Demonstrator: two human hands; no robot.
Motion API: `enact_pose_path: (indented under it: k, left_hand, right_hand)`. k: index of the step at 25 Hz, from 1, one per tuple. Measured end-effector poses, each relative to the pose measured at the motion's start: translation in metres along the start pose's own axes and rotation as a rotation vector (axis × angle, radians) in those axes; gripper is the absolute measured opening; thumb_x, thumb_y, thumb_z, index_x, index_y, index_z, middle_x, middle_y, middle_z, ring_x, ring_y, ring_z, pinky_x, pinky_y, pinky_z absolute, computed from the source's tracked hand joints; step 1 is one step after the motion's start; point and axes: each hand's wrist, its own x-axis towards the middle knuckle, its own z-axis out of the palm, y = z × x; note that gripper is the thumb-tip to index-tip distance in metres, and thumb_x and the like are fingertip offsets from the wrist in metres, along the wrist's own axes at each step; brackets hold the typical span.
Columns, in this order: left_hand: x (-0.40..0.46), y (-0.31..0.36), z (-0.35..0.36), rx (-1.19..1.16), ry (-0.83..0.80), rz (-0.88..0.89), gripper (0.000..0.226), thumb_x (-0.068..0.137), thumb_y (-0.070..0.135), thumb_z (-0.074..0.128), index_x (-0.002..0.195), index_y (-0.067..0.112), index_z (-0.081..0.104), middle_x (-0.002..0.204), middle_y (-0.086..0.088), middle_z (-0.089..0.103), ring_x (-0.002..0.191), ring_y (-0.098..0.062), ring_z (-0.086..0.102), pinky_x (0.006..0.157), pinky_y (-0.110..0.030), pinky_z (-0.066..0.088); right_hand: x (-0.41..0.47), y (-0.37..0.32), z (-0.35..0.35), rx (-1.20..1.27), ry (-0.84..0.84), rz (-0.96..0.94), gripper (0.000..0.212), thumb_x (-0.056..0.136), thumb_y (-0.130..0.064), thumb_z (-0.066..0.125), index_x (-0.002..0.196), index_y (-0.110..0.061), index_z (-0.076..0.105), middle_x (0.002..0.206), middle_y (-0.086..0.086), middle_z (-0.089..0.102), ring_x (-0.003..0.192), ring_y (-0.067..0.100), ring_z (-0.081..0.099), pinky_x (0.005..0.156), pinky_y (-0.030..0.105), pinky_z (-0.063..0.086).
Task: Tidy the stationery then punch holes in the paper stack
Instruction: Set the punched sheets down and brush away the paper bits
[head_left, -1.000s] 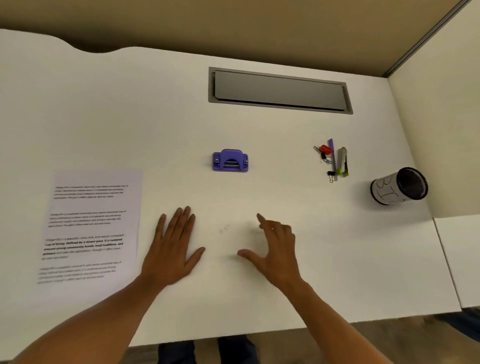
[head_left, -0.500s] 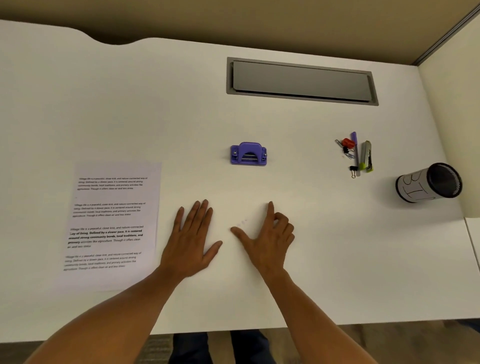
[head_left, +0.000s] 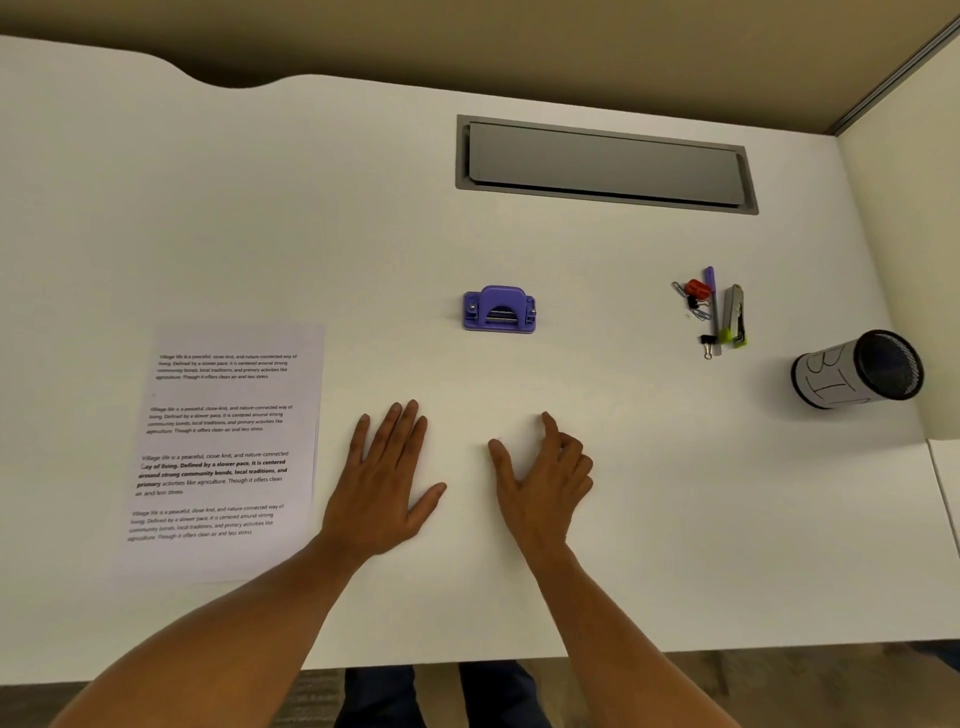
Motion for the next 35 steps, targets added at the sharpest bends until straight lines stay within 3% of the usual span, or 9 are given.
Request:
enact_pose_path:
  k: [4, 9, 14, 16, 22, 25, 29, 32, 35]
  left_hand:
    - [0.000, -0.001, 0.003, -0.006, -0.001, -0.003, 0.084, 0.095, 0.064, 0.026, 0.158, 0.012, 0.010, 0.168, -0.008, 0.003, 0.157, -0.024, 0.004, 0.125, -0.055, 0.015]
    - [0.000, -0.001, 0.005, -0.013, -0.001, 0.000, 0.083, 0.095, 0.064, 0.025, 0.158, 0.012, 0.009, 0.168, -0.008, 0.003, 0.157, -0.024, 0.004, 0.124, -0.055, 0.015]
    - [0.000, -0.002, 0.005, -0.011, 0.001, 0.001, 0.084, 0.095, 0.064, 0.026, 0.158, 0.011, 0.009, 0.168, -0.009, 0.003, 0.157, -0.024, 0.004, 0.124, -0.055, 0.015]
    - [0.001, -0.001, 0.005, -0.016, 0.002, 0.004, 0.084, 0.095, 0.063, 0.026, 0.158, 0.011, 0.010, 0.168, -0.009, 0.004, 0.157, -0.024, 0.004, 0.124, -0.056, 0.015]
    - [0.000, -0.002, 0.004, -0.014, 0.003, 0.004, 0.083, 0.095, 0.063, 0.027, 0.158, 0.011, 0.011, 0.168, -0.009, 0.004, 0.157, -0.025, 0.004, 0.124, -0.055, 0.015]
    - [0.000, -0.001, 0.004, -0.018, 0.003, 0.002, 0.083, 0.095, 0.063, 0.027, 0.158, 0.011, 0.010, 0.168, -0.008, 0.004, 0.157, -0.025, 0.004, 0.124, -0.055, 0.016]
    - [0.000, -0.002, 0.004, -0.020, 0.005, 0.003, 0.083, 0.095, 0.063, 0.028, 0.158, 0.011, 0.012, 0.168, -0.009, 0.005, 0.157, -0.024, 0.005, 0.124, -0.055, 0.015]
    - [0.000, -0.001, 0.005, -0.015, 0.002, 0.005, 0.083, 0.095, 0.063, 0.028, 0.157, 0.010, 0.014, 0.168, -0.009, 0.006, 0.156, -0.024, 0.006, 0.124, -0.055, 0.016]
    - [0.000, -0.002, 0.005, -0.015, -0.001, 0.003, 0.083, 0.095, 0.063, 0.027, 0.157, 0.010, 0.015, 0.168, -0.009, 0.005, 0.156, -0.025, 0.006, 0.124, -0.055, 0.016]
  right_hand:
    - [0.011, 0.033, -0.013, 0.025, -0.179, -0.262, 0.076, 0.078, -0.080, 0.051, 0.141, -0.037, 0.045, 0.120, -0.011, 0.047, 0.110, 0.014, 0.039, 0.096, 0.030, 0.033]
    - [0.033, 0.030, -0.008, 0.074, -0.131, -0.351, 0.044, 0.077, -0.066, 0.068, 0.115, -0.043, 0.070, 0.105, -0.017, 0.057, 0.103, 0.014, 0.044, 0.088, 0.030, 0.030]
    - [0.041, 0.026, -0.011, 0.129, -0.138, -0.401, 0.029, 0.078, -0.065, 0.066, 0.097, -0.047, 0.077, 0.093, -0.021, 0.058, 0.093, 0.008, 0.038, 0.084, 0.020, 0.020]
    - [0.039, 0.022, -0.011, 0.076, -0.106, -0.427, 0.024, 0.082, -0.060, 0.065, 0.093, -0.044, 0.079, 0.089, -0.019, 0.061, 0.088, 0.009, 0.039, 0.081, 0.024, 0.021]
    - [0.023, 0.001, -0.009, -0.161, -0.080, -0.361, 0.012, 0.095, -0.026, 0.062, 0.092, -0.027, 0.074, 0.091, -0.007, 0.065, 0.087, 0.022, 0.056, 0.074, 0.036, 0.039]
    - [0.024, -0.005, -0.010, -0.069, -0.103, -0.269, 0.015, 0.096, -0.016, 0.058, 0.092, -0.023, 0.070, 0.096, -0.005, 0.065, 0.090, 0.021, 0.056, 0.079, 0.036, 0.041]
    - [0.031, 0.004, -0.020, 0.418, -0.164, -0.052, 0.013, 0.094, -0.018, 0.064, 0.091, -0.029, 0.071, 0.091, -0.016, 0.066, 0.092, 0.006, 0.061, 0.084, 0.029, 0.051]
    - [0.030, 0.016, -0.024, 0.412, -0.223, -0.106, 0.013, 0.092, -0.024, 0.069, 0.089, -0.036, 0.073, 0.085, -0.024, 0.065, 0.090, -0.003, 0.062, 0.077, 0.017, 0.049]
    - [0.035, 0.021, -0.023, 0.385, -0.269, -0.128, 0.012, 0.088, -0.027, 0.074, 0.099, -0.031, 0.077, 0.093, -0.018, 0.070, 0.088, -0.001, 0.065, 0.081, 0.020, 0.053]
